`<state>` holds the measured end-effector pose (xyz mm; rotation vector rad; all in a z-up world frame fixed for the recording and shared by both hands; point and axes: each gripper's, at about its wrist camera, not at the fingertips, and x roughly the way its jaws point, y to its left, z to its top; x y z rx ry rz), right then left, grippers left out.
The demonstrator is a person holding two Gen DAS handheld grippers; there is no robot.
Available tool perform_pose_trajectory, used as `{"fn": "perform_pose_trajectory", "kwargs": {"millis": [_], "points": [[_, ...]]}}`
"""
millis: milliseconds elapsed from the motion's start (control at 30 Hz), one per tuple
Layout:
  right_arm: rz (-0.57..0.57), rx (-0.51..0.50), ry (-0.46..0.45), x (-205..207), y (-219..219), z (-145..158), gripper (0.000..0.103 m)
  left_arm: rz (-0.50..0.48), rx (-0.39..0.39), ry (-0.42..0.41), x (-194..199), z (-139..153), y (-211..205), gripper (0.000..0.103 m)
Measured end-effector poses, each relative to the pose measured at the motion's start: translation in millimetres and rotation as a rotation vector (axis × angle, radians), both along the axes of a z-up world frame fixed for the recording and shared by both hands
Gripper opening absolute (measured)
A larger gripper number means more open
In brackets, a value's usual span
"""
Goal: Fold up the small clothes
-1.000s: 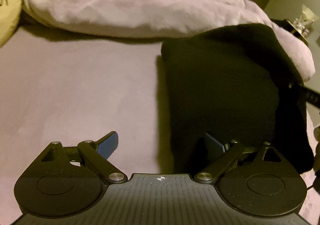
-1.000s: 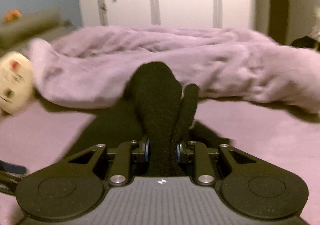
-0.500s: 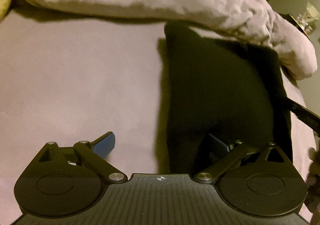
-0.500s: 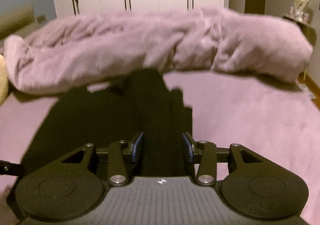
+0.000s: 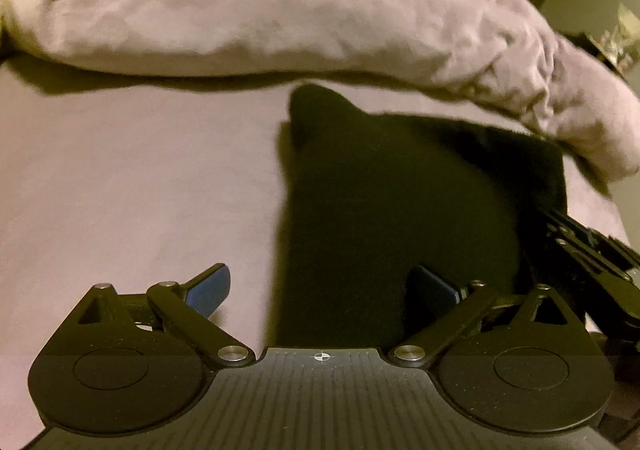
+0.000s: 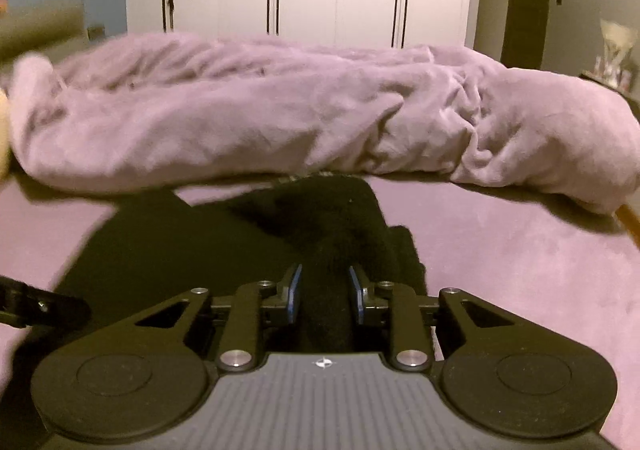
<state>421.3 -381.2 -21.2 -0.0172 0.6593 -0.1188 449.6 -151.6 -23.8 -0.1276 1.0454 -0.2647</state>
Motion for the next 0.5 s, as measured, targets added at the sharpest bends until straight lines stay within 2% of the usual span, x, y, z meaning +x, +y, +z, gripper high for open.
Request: {"fn": "perform_pose_trajectory", "kwargs": {"millis": [67, 167, 500], "points": [[-0.007, -0.044, 0.024, 3.1, -1.3, -15.0, 0.024, 0.005, -0.004, 0.024, 5.6, -9.0, -4.7, 0.103], [0.013, -0.092, -0.012, -6.9, -3.1, -33.2, 0.025, 0.008, -0.031, 0.041, 7.3, -20.0, -5.8, 0.103], [-0.004, -0.025, -0.094, -11.8, -15.1, -50.3, 0.027, -0.023, 0.022, -0.042, 3.0, -29.1, -16.3, 0.103]]}}
